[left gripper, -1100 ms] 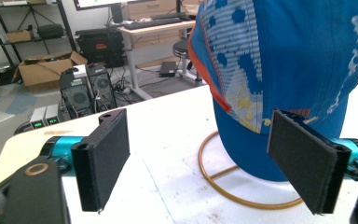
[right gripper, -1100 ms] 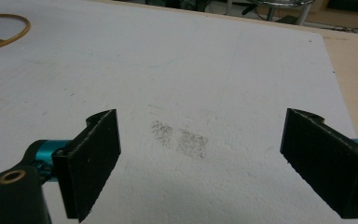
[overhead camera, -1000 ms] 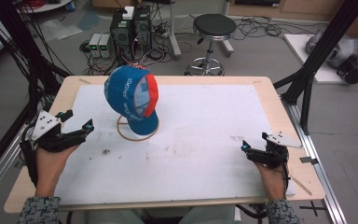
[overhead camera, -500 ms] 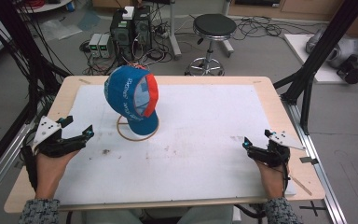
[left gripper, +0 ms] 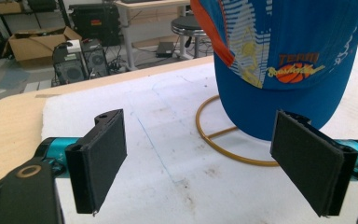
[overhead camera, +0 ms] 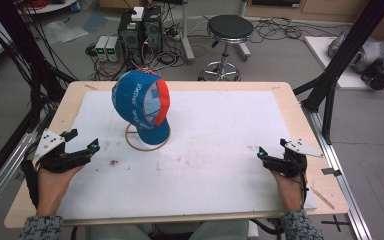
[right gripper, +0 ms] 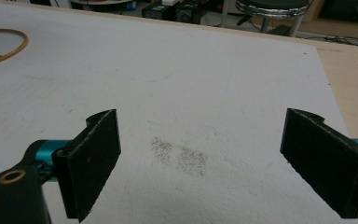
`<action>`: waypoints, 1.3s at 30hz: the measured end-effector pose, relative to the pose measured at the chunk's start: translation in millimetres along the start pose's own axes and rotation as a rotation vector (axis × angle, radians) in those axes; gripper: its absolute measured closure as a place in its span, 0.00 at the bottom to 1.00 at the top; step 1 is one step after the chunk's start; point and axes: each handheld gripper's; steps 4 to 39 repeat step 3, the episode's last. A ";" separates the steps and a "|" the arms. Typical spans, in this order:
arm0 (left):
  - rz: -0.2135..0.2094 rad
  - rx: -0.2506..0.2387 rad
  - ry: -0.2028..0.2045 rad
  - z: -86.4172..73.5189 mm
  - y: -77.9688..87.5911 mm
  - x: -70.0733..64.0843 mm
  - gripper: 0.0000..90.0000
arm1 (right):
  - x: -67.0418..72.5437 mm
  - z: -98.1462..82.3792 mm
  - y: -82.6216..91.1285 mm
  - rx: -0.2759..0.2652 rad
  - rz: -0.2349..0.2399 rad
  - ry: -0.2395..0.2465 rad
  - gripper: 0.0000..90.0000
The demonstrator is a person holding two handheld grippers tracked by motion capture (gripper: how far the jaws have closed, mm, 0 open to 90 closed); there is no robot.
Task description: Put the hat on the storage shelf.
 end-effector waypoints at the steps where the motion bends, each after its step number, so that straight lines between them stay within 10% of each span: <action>1: -0.001 0.004 0.000 -0.5 -0.4 -0.1 0.21 | 0.0 0.0 0.0 0.000 0.000 0.000 0.12; 39: -0.001 0.007 0.002 -1.0 -1.2 -0.2 0.21 | -0.5 0.1 -0.1 -0.003 -0.002 0.003 0.12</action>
Point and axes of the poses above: each handheld gripper's, and its own axes: y roughly backward along the jaws, z roughly out of its top, x roughly to its left, and after that the axes turned 10 degrees about x, right-handed
